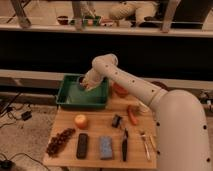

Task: Stack cups into tray

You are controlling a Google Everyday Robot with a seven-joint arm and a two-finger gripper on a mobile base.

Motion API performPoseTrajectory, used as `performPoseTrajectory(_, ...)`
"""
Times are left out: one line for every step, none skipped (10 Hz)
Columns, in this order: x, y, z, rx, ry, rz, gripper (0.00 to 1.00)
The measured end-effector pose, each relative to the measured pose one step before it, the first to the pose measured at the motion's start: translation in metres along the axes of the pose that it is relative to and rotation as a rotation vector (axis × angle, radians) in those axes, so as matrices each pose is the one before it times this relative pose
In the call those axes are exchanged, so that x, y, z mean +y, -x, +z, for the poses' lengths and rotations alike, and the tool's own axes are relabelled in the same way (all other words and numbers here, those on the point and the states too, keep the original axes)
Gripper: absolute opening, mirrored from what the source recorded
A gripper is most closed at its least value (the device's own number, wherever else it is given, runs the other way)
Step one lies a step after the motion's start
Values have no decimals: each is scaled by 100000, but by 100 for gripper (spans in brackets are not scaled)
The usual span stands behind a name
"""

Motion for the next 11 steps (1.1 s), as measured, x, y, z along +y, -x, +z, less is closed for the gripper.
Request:
performPoseTrajectory(-4, -43, 449, -1136, 164, 872, 12)
performPoseTrajectory(397, -379, 574, -1038, 520, 1648, 12)
performPoseTrajectory(385, -351, 388, -209, 589, 880, 12)
performPoseTrajectory(252, -132, 550, 69, 1100, 117, 12)
performPoseTrajectory(349, -162, 689, 603, 1713, -167, 12)
performPoseTrajectory(89, -59, 409, 672, 1235, -209, 12)
performPoseTrajectory(265, -276, 428, 768, 1267, -31, 12)
performPoseTrajectory(222, -333, 298, 875, 994, -95, 12)
performPoseTrajectory(70, -141, 220, 799, 749, -409, 12)
performPoseTrajectory(150, -146, 219, 748, 825, -273, 12)
performPoseTrajectory(217, -182, 275, 1379, 1462, -587, 12)
